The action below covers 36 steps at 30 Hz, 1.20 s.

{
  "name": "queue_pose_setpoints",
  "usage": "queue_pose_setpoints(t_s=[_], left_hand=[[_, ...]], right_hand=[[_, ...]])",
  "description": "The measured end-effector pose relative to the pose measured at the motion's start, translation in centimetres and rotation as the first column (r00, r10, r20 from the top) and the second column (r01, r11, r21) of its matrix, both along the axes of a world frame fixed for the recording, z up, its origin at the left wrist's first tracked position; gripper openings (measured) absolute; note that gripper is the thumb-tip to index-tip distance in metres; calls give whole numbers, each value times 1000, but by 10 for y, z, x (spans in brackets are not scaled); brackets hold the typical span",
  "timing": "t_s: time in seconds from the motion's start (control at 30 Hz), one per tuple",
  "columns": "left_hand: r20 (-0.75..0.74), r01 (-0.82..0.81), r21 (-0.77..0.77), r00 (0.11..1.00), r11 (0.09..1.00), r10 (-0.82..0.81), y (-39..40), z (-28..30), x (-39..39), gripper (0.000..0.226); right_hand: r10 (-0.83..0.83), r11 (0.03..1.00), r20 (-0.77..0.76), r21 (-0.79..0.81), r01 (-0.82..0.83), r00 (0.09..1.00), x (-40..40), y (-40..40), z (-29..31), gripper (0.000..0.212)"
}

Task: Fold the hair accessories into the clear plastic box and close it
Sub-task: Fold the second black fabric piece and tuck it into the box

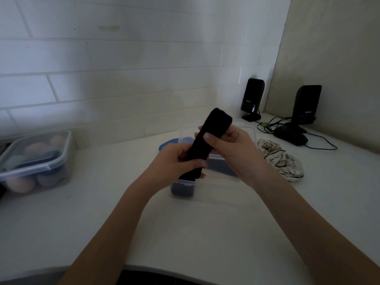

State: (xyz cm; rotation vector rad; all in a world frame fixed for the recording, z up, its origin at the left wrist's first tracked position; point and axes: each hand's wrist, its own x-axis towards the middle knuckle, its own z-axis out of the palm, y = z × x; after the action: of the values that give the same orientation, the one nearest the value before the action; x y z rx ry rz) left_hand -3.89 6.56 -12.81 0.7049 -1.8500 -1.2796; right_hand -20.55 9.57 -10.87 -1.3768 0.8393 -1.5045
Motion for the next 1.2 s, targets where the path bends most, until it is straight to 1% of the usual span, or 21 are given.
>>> queue_pose_setpoints(t_s=[0.1,0.17,0.2,0.23,0.27,0.33,0.4,0.43,0.53,0.6,0.67,0.73,0.83,0.87,1.0,1.03,1.1,1.2], left_hand=[[-39,-45,-24,998,999,44,-1,0,0,16],[-58,-125,-91,991,988,120,-3,1,1,26],[-95,-175,-87,981,981,167,-6,1,2,33],[-156,-217,-38,965,976,208,-8,1,3,38],[-224,-242,33,944,970,243,-10,1,4,39],[-305,-271,158,901,950,308,-13,2,4,28],[-330,-270,247,880,931,342,-15,2,2,13],[-333,-269,290,871,918,360,-16,2,1,10],[-332,-285,397,842,873,425,-17,7,2,20],[-313,-247,400,868,882,385,-14,11,4,27],[-250,-165,340,933,926,258,-10,13,4,46],[-181,-121,304,966,945,182,-7,14,2,59],[-186,-114,404,961,908,204,-11,14,2,65],[-194,-117,427,956,896,218,-12,15,3,62],[-220,-121,427,948,896,232,-12,12,3,28],[-208,-139,415,948,899,243,-11,11,3,26],[-192,-161,381,949,910,249,-11,9,5,31],[-208,-117,297,961,948,184,-11,8,7,27]], right_hand=[[-111,994,51,-9,111,993,-1,-2,1,22],[-196,979,106,-34,200,975,0,-3,3,21],[-224,971,141,-56,234,964,0,-3,4,22],[-239,964,168,-81,255,956,0,-2,6,21],[-242,959,171,-107,263,955,1,-1,7,20],[-265,948,75,-161,274,961,4,2,6,21],[-304,934,-41,-209,289,952,8,4,5,23],[-310,928,-76,-240,284,948,11,5,5,25],[-319,907,-116,-325,268,940,14,7,6,30],[-329,899,-111,-340,275,938,13,7,5,30],[-308,908,-137,-337,248,942,13,8,4,30],[-259,927,-191,-326,188,947,14,9,3,33],[-184,949,-308,-302,87,933,15,10,2,38],[-167,954,-346,-293,62,923,15,10,2,39],[-82,978,-415,-207,-6,906,17,12,1,32],[-83,980,-448,-198,-9,890,17,12,1,30],[-80,983,-497,-184,-15,864,18,13,1,28],[-102,985,-531,-173,10,841,18,13,2,26]])
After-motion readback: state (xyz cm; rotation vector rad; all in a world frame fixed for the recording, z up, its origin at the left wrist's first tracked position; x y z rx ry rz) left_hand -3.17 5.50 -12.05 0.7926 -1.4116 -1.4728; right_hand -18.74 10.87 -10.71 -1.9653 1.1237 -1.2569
